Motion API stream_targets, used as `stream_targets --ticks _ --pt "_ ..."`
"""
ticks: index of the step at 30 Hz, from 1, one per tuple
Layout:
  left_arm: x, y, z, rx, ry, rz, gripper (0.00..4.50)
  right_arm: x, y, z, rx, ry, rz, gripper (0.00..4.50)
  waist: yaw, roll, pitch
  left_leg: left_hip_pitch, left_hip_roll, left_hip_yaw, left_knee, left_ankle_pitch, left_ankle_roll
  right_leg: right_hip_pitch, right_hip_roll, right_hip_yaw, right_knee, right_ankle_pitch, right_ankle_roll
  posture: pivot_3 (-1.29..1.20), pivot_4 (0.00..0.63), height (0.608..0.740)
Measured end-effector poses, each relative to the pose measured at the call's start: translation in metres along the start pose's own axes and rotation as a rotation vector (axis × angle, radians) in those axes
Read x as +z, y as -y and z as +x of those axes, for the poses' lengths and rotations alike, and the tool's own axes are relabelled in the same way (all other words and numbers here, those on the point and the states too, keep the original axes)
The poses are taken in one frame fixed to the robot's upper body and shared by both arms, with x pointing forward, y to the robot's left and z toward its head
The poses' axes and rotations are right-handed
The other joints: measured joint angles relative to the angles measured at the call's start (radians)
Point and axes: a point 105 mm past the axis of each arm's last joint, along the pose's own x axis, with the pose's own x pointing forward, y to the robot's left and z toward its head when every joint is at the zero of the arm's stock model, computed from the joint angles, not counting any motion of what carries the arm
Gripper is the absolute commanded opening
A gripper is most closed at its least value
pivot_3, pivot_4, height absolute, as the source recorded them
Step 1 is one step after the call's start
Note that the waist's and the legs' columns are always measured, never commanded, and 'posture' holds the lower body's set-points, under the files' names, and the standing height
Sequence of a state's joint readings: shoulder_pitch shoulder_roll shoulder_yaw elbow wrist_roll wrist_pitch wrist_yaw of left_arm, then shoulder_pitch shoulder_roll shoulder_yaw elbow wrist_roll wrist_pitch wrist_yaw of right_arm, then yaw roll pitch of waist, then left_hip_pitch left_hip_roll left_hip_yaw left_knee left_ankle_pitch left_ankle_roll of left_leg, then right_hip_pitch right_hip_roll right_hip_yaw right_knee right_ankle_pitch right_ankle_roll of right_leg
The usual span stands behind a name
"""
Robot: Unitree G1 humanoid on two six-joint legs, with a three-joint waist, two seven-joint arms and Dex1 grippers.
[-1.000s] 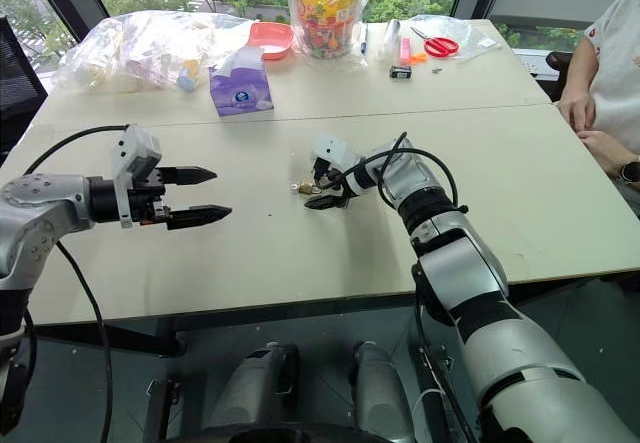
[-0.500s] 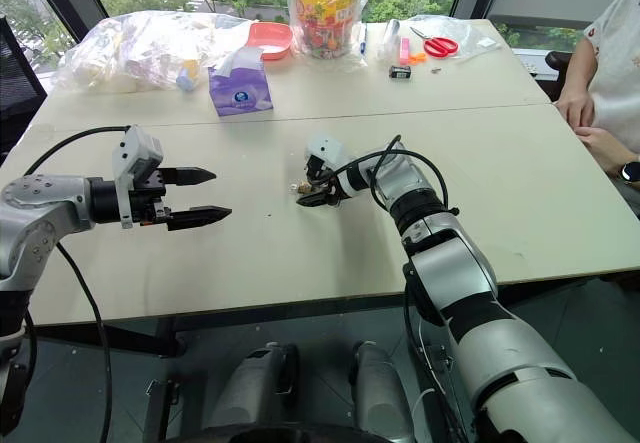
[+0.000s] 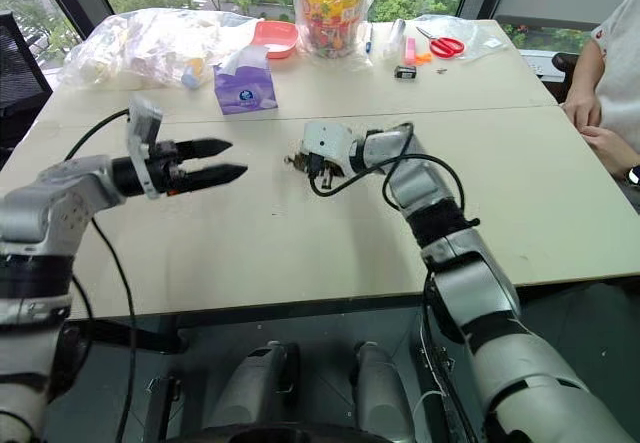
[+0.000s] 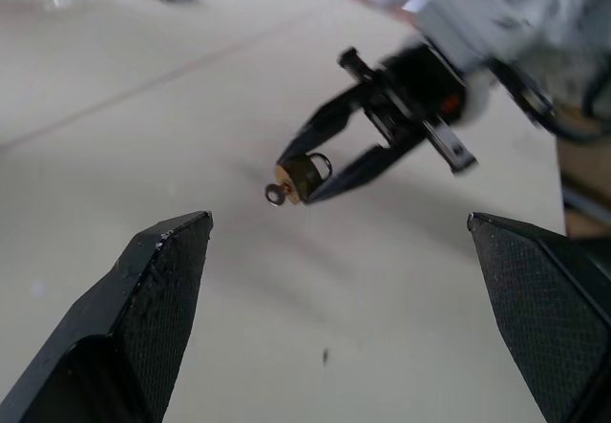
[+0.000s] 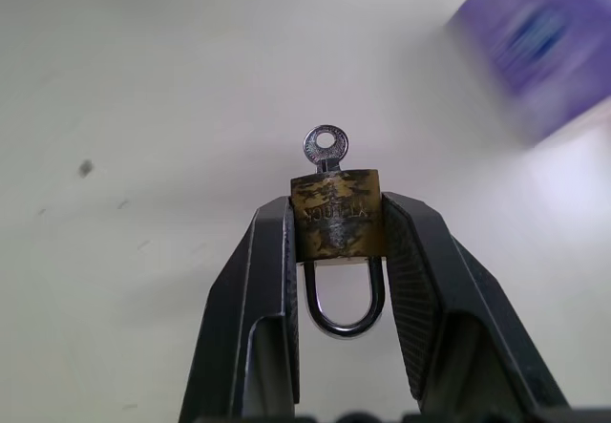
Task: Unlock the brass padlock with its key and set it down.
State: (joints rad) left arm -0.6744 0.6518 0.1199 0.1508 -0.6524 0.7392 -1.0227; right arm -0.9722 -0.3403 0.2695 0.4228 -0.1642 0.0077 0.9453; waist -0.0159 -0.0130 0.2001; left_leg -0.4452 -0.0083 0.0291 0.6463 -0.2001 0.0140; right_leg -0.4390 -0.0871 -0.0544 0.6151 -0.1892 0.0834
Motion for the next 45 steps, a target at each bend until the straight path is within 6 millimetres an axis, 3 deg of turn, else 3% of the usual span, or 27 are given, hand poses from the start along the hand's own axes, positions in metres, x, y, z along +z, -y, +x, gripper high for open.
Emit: stream_targets --ticks 3,6,10,21,24,27,39,43,45 --pt "0.01 -0.004 0.01 -0.027 0.057 -0.042 4.5 0.03 0.007 -0.012 -0.081 0.08 -0.151 0.68 -0.001 0.0 0.0 0.001 0.001 0.0 0.0 0.0 0.0 0.001 0.001 0.0 0.002 0.0 0.0 0.0 0.15 0.74" --pt "0.015 -0.009 0.017 -0.043 0.089 -0.084 4.5 0.038 0.005 -0.018 -0.123 0.102 -0.225 0.68 0.001 0.0 0.0 0.001 0.001 0.0 0.001 0.0 0.0 0.001 0.001 0.0 0.002 0.0 0.0 0.0 0.15 0.74" --pt "0.027 -0.009 0.025 -0.078 0.122 -0.101 3.3 0.04 0.003 -0.019 -0.149 0.104 -0.245 0.68 0.003 0.0 0.0 0.001 0.001 0.0 0.002 0.0 0.0 0.001 0.001 0.0 0.002 0.0 0.0 0.0 0.15 0.74" --pt "0.023 -0.007 0.034 -0.14 0.096 -0.105 3.3 0.045 0.003 -0.022 -0.188 0.108 -0.245 0.68 0.004 0.0 0.0 0.001 0.001 0.0 0.002 0.0 0.0 0.001 0.001 0.0 0.002 0.0 -0.001 0.0 0.15 0.74" --pt "0.025 -0.005 0.037 -0.155 0.103 -0.107 2.46 0.047 0.003 -0.022 -0.188 0.109 -0.247 0.68 0.003 0.0 0.0 0.001 0.001 0.0 0.001 0.0 0.0 0.001 0.001 0.0 0.002 0.0 -0.001 0.0 0.15 0.74" --pt "0.024 -0.004 0.038 -0.169 0.106 -0.112 1.12 0.048 0.003 -0.022 -0.187 0.109 -0.249 0.68 0.003 0.0 0.0 0.001 0.001 0.0 0.002 0.0 0.0 0.001 0.001 0.0 0.002 0.0 -0.001 0.0 0.15 0.74" --pt "0.022 -0.002 0.042 -0.175 0.084 -0.036 1.12 0.044 -0.002 -0.02 -0.162 0.09 -0.242 0.68 0.004 0.0 0.0 0.001 0.001 0.0 0.002 0.0 0.0 0.001 0.001 0.0 0.002 -0.001 -0.001 0.0 0.15 0.74" --pt "0.021 0.003 0.044 -0.201 0.06 0.02 0.02 0.041 -0.005 -0.02 -0.15 0.079 -0.231 0.68 0.003 0.0 0.0 0.001 0.001 0.0 0.002 0.0 0.0 0.001 0.001 0.0 0.002 -0.001 -0.002 0.0 0.15 0.74" --pt "0.022 0.007 0.042 -0.217 0.043 0.035 0.02 0.041 -0.007 -0.021 -0.143 0.081 -0.232 0.68 0.003 0.0 0.0 0.001 0.002 0.0 0.001 0.0 0.0 0.001 0.001 0.0 0.002 -0.001 -0.002 0.0 0.15 0.74"
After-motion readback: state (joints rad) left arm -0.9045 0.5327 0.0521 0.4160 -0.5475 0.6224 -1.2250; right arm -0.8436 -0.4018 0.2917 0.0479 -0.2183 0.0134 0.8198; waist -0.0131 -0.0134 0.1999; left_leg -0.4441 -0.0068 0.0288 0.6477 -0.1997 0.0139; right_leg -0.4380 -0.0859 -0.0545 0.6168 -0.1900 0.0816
